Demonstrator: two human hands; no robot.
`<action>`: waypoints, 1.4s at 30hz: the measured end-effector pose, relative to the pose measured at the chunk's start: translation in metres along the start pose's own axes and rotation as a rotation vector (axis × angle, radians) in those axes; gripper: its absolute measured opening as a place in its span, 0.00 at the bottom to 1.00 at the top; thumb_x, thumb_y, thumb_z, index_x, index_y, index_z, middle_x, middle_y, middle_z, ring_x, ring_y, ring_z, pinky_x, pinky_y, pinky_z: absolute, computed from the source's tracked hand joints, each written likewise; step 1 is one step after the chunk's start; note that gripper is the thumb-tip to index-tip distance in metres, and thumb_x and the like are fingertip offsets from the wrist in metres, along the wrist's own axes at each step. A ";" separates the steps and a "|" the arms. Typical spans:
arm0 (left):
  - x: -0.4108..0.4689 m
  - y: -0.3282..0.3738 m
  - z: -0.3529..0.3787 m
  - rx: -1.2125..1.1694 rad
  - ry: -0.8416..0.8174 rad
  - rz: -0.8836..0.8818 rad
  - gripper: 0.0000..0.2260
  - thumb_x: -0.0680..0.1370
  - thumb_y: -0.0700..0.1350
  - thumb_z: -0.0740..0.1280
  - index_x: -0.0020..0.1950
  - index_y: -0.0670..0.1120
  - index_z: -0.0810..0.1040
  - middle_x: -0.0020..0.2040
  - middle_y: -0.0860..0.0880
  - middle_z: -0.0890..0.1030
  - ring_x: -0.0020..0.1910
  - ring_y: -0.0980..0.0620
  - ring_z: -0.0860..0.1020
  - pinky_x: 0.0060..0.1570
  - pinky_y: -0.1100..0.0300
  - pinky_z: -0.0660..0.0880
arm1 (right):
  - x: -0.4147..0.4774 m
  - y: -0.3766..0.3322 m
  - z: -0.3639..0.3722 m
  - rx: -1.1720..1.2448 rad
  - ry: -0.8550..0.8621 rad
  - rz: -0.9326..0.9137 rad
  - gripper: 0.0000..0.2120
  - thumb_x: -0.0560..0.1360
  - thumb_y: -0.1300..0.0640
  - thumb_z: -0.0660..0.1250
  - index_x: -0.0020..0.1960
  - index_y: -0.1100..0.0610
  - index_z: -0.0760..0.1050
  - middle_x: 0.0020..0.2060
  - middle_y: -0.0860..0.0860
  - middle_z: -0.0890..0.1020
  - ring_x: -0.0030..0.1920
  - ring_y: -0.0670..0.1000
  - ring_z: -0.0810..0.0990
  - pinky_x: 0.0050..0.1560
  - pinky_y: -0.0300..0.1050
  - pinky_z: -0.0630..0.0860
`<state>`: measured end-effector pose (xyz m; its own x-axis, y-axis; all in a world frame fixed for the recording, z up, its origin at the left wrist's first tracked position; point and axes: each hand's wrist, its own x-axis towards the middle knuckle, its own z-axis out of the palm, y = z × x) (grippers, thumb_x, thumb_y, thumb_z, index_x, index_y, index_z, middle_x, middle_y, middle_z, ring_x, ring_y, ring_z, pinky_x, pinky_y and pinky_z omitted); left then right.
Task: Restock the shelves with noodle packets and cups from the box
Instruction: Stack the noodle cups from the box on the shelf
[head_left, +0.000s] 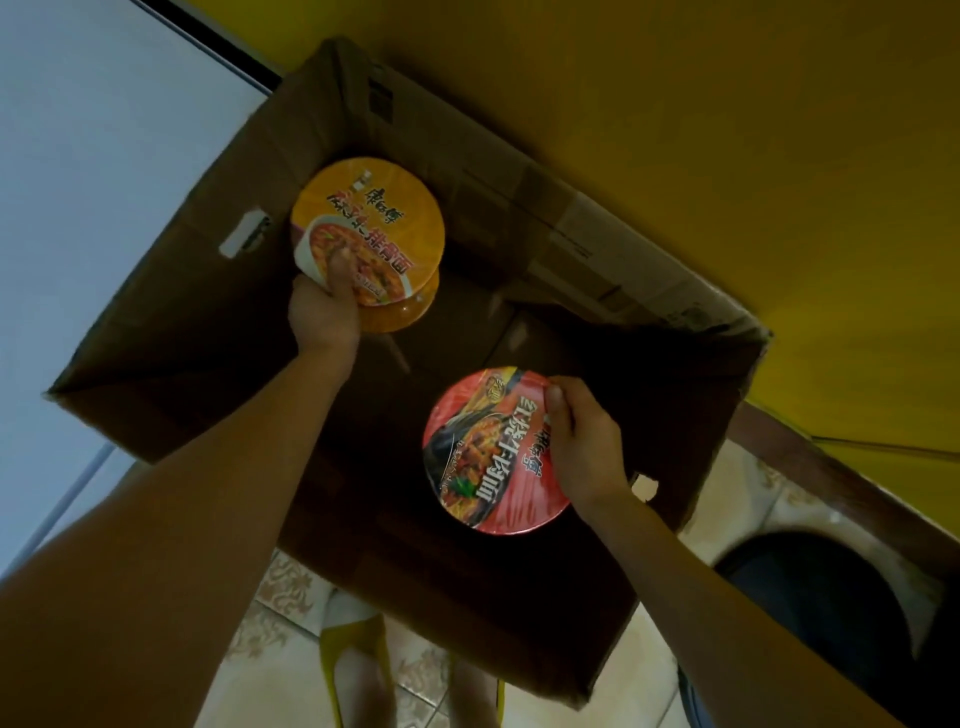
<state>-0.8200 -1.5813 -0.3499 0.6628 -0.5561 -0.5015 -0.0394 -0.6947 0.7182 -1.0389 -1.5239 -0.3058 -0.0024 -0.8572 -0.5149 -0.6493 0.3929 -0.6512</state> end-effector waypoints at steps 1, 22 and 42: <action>-0.002 0.003 0.000 0.040 0.028 0.004 0.21 0.81 0.53 0.55 0.69 0.41 0.66 0.64 0.43 0.75 0.62 0.49 0.74 0.48 0.65 0.70 | -0.001 -0.001 0.000 -0.010 -0.006 -0.012 0.14 0.81 0.55 0.51 0.60 0.60 0.70 0.34 0.42 0.73 0.32 0.39 0.73 0.26 0.23 0.67; -0.184 0.218 -0.185 0.302 0.060 0.459 0.21 0.83 0.49 0.50 0.48 0.34 0.74 0.40 0.43 0.70 0.35 0.51 0.67 0.27 0.69 0.64 | -0.164 -0.190 -0.133 -0.187 0.043 -0.312 0.14 0.81 0.55 0.52 0.57 0.61 0.72 0.39 0.53 0.78 0.35 0.49 0.74 0.27 0.31 0.63; -0.460 0.410 -0.498 0.136 0.381 0.799 0.25 0.75 0.53 0.52 0.39 0.34 0.79 0.37 0.34 0.81 0.40 0.38 0.80 0.47 0.47 0.77 | -0.422 -0.413 -0.274 -0.341 -0.169 -0.894 0.15 0.80 0.52 0.56 0.41 0.60 0.72 0.35 0.51 0.75 0.36 0.50 0.72 0.34 0.43 0.63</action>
<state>-0.7690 -1.3832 0.4154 0.6021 -0.7247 0.3352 -0.6676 -0.2267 0.7092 -0.9780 -1.4152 0.3333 0.6907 -0.7231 0.0010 -0.5441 -0.5205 -0.6581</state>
